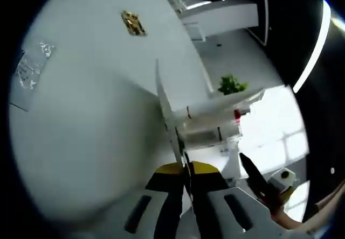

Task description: Arrange the skincare products in the storage area until every visible bottle or jar stands upright without overlapping.

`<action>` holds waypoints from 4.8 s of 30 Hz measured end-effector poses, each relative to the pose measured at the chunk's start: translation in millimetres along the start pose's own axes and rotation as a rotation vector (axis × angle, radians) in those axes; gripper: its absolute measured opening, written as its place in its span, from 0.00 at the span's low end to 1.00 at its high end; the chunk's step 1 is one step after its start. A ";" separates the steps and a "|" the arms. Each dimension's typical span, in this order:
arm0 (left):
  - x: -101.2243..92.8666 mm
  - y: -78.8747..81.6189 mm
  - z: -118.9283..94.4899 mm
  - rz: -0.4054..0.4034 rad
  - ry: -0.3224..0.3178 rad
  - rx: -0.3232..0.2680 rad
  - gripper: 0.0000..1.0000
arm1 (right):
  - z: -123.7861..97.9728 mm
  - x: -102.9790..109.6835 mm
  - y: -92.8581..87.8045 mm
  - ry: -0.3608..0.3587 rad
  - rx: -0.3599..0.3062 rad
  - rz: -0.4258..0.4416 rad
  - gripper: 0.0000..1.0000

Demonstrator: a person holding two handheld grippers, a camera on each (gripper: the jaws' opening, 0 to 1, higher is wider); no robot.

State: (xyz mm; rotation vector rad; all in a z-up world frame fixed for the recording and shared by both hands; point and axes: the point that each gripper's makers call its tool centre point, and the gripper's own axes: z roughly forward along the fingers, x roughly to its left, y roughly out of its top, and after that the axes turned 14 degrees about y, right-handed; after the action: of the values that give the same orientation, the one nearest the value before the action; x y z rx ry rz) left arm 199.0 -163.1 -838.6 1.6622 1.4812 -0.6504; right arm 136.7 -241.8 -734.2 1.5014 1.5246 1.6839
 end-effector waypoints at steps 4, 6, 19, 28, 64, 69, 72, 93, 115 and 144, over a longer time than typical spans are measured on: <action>6.5 -0.4 3.9 0.008 0.027 0.004 0.00 | -1.6 -3.6 -1.2 -0.010 -0.009 0.016 1.00; 12.5 -0.3 5.3 0.009 0.051 0.006 0.00 | -2.2 -5.3 -1.1 -0.018 -0.012 0.015 1.00; 16.2 -4.4 -0.4 0.142 0.134 0.005 0.27 | 0.4 -3.9 -4.5 -0.013 0.013 0.001 1.00; 15.0 -5.7 -7.1 0.265 0.179 0.021 0.40 | 0.2 -4.0 -4.4 -0.012 0.011 0.008 1.00; 16.8 31.8 6.7 1.359 0.367 0.028 0.76 | -1.0 -5.1 -5.4 -0.018 0.008 0.030 1.00; 28.4 29.4 22.8 1.407 0.382 0.114 0.84 | -1.8 -6.5 -4.6 -0.023 0.000 0.034 1.00; 37.2 27.5 25.7 1.411 0.398 0.163 0.89 | -1.9 -6.4 -4.2 -0.025 -0.003 0.032 1.00; 41.2 30.6 39.7 1.388 0.406 0.223 0.97 | -2.1 -8.3 -4.2 -0.028 -0.007 0.044 1.00; 34.9 34.6 -8.0 1.234 0.445 0.103 0.95 | -1.4 -7.4 -3.0 -0.026 -0.002 0.012 0.99; 21.6 34.2 -121.5 0.848 0.450 -0.215 0.97 | -2.3 -8.6 -7.4 -0.020 0.015 0.013 0.98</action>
State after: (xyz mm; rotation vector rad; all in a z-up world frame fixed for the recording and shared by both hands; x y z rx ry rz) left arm 220.4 -50.4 -781.6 2.1054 0.9149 0.3509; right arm 135.0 -247.7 -744.0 1.5353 1.5238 1.6630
